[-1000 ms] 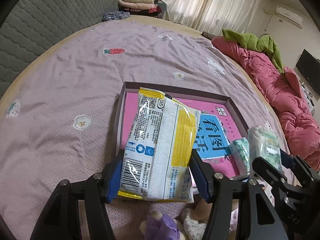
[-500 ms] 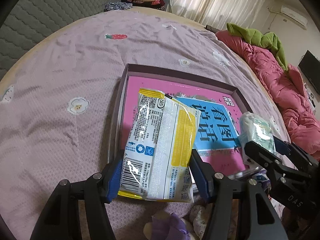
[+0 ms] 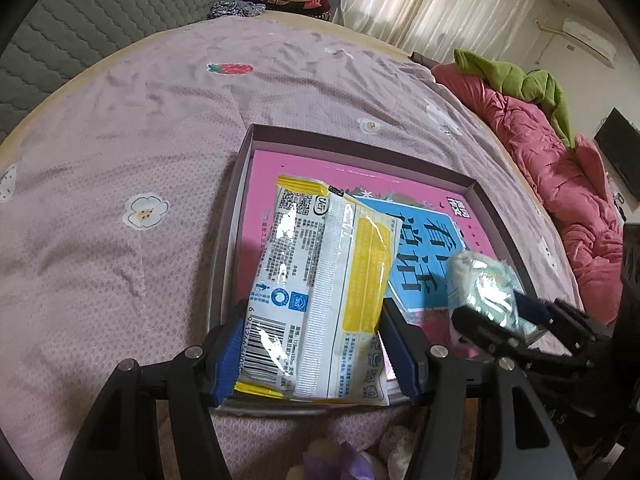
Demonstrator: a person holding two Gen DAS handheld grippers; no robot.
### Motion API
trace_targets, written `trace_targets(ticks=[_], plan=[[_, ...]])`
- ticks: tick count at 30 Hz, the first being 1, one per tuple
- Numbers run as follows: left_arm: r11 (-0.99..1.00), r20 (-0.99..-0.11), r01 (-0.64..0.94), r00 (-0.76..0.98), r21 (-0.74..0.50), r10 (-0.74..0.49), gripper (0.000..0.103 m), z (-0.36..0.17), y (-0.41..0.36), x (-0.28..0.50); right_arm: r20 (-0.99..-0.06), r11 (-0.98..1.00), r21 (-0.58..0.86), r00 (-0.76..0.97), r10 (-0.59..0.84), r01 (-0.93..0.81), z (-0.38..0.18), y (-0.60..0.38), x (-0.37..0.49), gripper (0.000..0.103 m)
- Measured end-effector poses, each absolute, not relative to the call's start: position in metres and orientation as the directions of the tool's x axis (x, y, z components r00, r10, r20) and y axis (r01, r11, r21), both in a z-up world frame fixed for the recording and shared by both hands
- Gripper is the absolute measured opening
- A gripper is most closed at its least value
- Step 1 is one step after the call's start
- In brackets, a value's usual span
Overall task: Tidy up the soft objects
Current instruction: 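Lower both packs into the box and open both tools to release them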
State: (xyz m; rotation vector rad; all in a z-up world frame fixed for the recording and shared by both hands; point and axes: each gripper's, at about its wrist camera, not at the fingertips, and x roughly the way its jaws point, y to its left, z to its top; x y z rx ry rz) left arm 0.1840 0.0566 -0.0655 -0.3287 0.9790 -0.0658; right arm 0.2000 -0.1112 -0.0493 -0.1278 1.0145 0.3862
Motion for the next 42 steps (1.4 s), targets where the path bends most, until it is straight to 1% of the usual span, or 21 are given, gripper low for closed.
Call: trace_targets(ticks=[6,16,21,25,34,42], plan=[[0.957,-0.811,-0.083,0.554,-0.277,-0.187,0.063,-0.070,0.052,0.188,-0.865,0.929,0.071,0.442,0.238,-0.362,-0.059,-0.112,0.202,0.065],[0.952,-0.817,-0.076,0.537,-0.296,-0.210,0.063,-0.073,0.048,0.190,-0.867,0.932,0.084,0.435,0.242,-0.351,-0.058,-0.115,0.201,0.066],[0.954,-0.819,-0.071,0.534,-0.290,-0.209,0.063,-0.073,0.044,0.190,-0.861,0.927,0.111,0.431,0.269,-0.358,-0.056,-0.119,0.199,0.069],[0.955,-0.821,-0.072,0.532,-0.288,-0.207,0.063,-0.072,0.042,0.191,-0.852,0.931,0.110,0.449,0.268,-0.348,-0.051,-0.122,0.196,0.072],[0.960,-0.829,-0.067,0.523,-0.272,-0.199,0.063,-0.074,0.039,0.192,-0.811,0.936,0.090,0.520,0.267,-0.340,-0.024,-0.131,0.179,0.073],[0.960,-0.842,-0.076,0.503,-0.268,-0.195,0.063,-0.075,0.038,0.196,-0.808,0.955,0.098,0.538,0.240,-0.279,-0.020,-0.147,0.168,0.073]])
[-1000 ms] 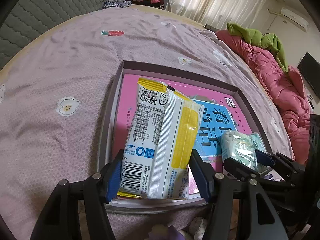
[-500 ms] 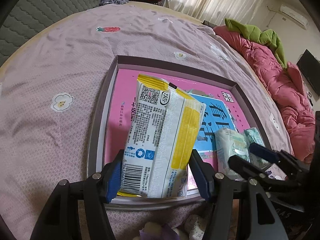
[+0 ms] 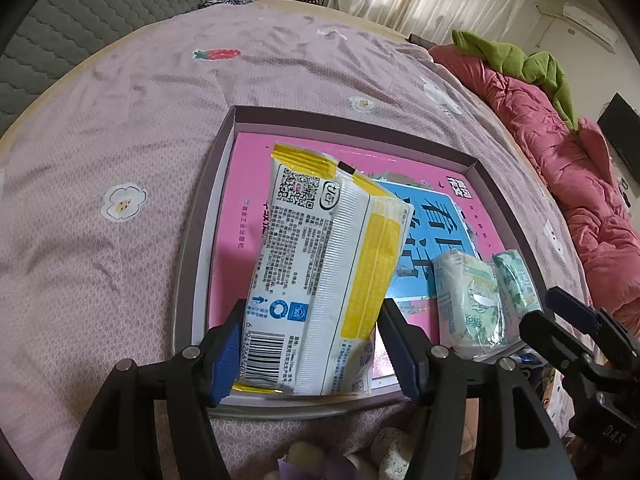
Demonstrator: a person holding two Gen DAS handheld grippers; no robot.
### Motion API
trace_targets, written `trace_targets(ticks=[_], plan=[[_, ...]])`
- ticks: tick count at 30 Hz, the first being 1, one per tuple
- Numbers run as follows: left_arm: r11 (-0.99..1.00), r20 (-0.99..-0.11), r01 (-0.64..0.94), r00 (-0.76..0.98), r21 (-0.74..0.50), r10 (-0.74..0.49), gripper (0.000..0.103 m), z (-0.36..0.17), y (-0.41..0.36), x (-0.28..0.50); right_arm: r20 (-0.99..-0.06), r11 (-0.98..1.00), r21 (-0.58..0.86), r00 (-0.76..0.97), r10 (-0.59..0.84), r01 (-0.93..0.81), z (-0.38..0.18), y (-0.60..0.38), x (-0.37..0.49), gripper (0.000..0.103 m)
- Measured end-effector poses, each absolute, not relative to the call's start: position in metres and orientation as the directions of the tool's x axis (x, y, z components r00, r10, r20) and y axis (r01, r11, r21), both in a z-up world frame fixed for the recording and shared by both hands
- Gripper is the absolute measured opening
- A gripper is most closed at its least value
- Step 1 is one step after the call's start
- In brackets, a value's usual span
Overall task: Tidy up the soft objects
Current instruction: 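Lower both packs into the box and open both tools to release them, then move both tools back toward the plush toys beside the box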
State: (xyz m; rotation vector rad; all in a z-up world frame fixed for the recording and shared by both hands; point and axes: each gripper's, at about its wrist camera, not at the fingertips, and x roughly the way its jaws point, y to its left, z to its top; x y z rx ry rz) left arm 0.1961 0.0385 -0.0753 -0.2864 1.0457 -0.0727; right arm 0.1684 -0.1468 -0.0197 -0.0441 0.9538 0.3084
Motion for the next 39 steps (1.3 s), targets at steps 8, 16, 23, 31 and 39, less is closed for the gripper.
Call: trace_targets(ticks=[8,16,23,31,39], plan=[[0.962,-0.860,-0.086,0.474,-0.260,-0.191,0.063,-0.075,0.039,0.196,-0.813,0.963,0.098,0.538,0.223,-0.251,-0.022,-0.155,0.161,0.073],[0.961,-0.867,-0.089,0.458,-0.263,-0.194,0.063,-0.072,0.041,0.190,-0.811,0.965,0.110,0.540,0.225,-0.237,-0.022,-0.160,0.160,0.073],[0.958,-0.866,-0.095,0.458,-0.272,-0.200,0.064,-0.066,0.045,0.182,-0.802,0.968,0.112,0.555,0.222,-0.225,-0.016,-0.165,0.157,0.074],[0.954,-0.838,-0.105,0.512,-0.280,-0.190,0.064,-0.048,0.055,0.168,-0.786,0.971,0.115,0.578,0.219,-0.212,-0.004,-0.175,0.150,0.074],[0.951,-0.801,-0.087,0.565,-0.296,-0.197,0.064,-0.018,0.059,0.156,-0.766,0.974,0.101,0.609,0.206,-0.203,0.010,-0.184,0.137,0.074]])
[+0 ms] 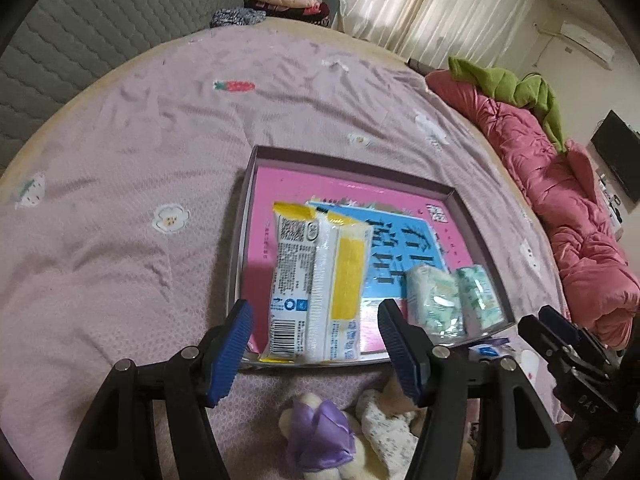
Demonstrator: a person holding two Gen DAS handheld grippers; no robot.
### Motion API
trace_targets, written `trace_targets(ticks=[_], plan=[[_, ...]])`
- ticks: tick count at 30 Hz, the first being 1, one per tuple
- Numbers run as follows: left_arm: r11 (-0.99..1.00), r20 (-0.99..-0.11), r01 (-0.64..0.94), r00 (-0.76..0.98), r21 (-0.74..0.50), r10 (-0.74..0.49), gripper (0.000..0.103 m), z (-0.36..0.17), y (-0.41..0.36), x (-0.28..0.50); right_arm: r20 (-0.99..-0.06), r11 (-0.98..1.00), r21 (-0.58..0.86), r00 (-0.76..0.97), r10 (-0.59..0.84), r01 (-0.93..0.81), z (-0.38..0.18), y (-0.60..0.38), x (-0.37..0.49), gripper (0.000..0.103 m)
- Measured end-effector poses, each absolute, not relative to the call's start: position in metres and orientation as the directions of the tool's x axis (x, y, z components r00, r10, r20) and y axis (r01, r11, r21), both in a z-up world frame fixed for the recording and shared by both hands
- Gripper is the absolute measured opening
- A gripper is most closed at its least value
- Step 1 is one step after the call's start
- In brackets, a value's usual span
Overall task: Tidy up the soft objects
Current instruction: 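Move both tools back toward the plush toys beside the box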
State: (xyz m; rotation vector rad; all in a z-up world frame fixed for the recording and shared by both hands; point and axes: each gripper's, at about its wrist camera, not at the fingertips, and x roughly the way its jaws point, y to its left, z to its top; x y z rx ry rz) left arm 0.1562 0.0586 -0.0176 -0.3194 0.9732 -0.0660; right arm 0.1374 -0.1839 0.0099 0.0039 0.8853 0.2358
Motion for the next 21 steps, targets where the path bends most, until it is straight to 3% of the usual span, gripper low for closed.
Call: trace_targets(ticks=[21], plan=[[0.953,-0.755,-0.059,0.625,-0.297,-0.196,0.064,0.031,0.055,0.112,-0.717,0.978,0.107,0.667,0.202,-0.181,0.049,-0.210,0.092,0.074]])
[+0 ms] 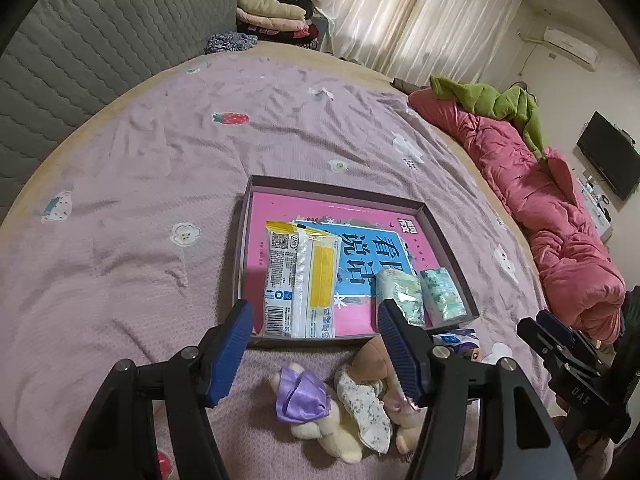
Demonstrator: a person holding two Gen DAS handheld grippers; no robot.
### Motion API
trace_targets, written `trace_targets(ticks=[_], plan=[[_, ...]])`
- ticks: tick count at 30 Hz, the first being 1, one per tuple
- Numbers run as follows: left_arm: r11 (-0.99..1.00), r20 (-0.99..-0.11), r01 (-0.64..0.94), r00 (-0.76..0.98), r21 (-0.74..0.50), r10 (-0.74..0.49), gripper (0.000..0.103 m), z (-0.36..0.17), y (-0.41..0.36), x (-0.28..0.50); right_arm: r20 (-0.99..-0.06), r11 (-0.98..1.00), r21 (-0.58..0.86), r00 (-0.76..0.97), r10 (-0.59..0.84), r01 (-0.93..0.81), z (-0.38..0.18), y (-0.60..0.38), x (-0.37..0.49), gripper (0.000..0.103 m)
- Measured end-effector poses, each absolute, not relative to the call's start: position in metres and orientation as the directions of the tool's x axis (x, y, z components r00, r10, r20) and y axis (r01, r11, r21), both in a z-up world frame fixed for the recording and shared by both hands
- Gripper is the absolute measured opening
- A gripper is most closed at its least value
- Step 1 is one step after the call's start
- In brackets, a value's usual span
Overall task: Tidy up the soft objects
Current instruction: 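Move both tools back toward the plush toys beside the box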
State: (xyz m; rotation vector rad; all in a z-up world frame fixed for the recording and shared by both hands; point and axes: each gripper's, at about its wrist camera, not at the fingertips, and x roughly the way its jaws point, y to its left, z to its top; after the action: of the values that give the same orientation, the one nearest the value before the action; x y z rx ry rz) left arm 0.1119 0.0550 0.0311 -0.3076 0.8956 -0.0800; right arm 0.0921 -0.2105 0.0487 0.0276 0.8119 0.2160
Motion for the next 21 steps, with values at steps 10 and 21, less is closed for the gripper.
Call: trace_targets(ticks=[10,21], plan=[[0.958,-0.762,-0.036,0.615,-0.283,-0.203,0.064,0.031,0.049,0.095,-0.715,0.975,0.086,0.669,0.203,-0.204,0.050,-0.212,0.071,0.074],[0.962,-0.785,0.010,0.576,-0.271,-0.227,0.064,0.018,0.030,0.088,-0.762,0.974,0.051,0.622,0.182,-0.223,0.025,-0.215,0.054,0.074]])
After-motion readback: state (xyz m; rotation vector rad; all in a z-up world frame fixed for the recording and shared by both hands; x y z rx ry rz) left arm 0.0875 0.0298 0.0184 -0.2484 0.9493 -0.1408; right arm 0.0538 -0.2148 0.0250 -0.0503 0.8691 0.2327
